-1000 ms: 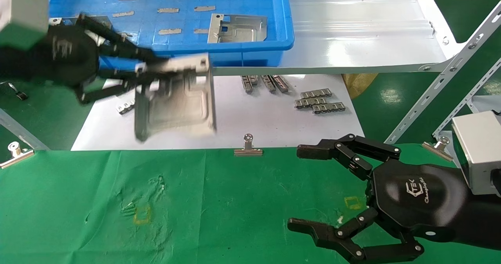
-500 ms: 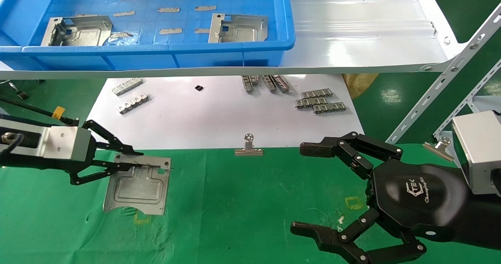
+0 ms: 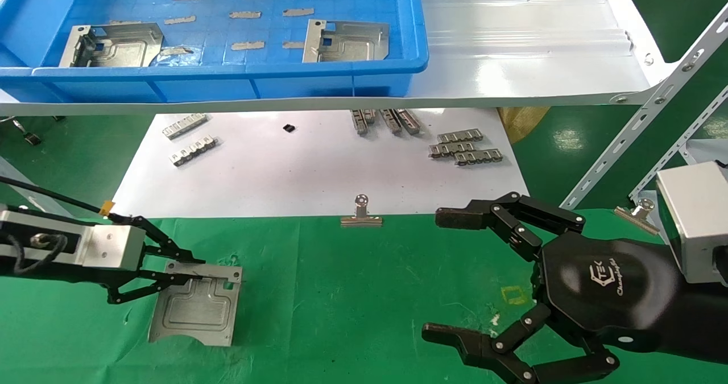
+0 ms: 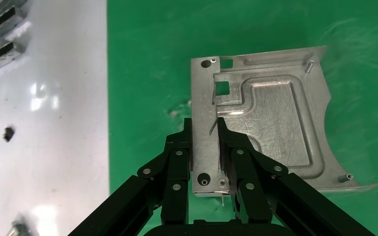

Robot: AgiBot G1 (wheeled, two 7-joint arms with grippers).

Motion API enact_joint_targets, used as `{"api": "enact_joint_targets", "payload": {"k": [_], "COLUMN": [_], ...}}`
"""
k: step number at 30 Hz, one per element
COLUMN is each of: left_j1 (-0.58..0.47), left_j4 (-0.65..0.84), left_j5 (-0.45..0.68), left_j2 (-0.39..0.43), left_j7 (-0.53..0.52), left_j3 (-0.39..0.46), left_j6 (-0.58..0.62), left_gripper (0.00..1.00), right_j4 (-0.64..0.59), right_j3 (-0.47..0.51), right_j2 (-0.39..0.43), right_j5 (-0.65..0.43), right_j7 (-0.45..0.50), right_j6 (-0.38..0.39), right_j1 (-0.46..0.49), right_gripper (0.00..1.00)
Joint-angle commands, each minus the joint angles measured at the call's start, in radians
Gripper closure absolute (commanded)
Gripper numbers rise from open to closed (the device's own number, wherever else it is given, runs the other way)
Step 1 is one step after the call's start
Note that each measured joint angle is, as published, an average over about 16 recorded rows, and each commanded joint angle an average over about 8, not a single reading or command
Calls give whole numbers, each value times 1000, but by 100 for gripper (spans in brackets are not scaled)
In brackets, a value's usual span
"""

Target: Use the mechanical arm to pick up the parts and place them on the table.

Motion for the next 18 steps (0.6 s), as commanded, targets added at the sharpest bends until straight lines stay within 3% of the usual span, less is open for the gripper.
{"api": "enact_joint_targets", "payload": {"k": [1,10,18], "left_j1": [4,-10,-14], "left_j4": [15,46,75], "left_j5": [7,20,-55], "left_j2": [10,31,23], "left_j7": [16,10,-42], "left_j3": [4,12,-14], "left_j6": [-11,-6,65], "left_gripper": [0,0,0], "right_j4": [0,0,0], "right_j3": [0,0,0], "right_j2": [0,0,0], "right_j5": [0,0,0], "right_j7": [0,0,0], "right_j6": [0,0,0], "right_j1": [0,0,0], "right_gripper": [0,0,0]}}
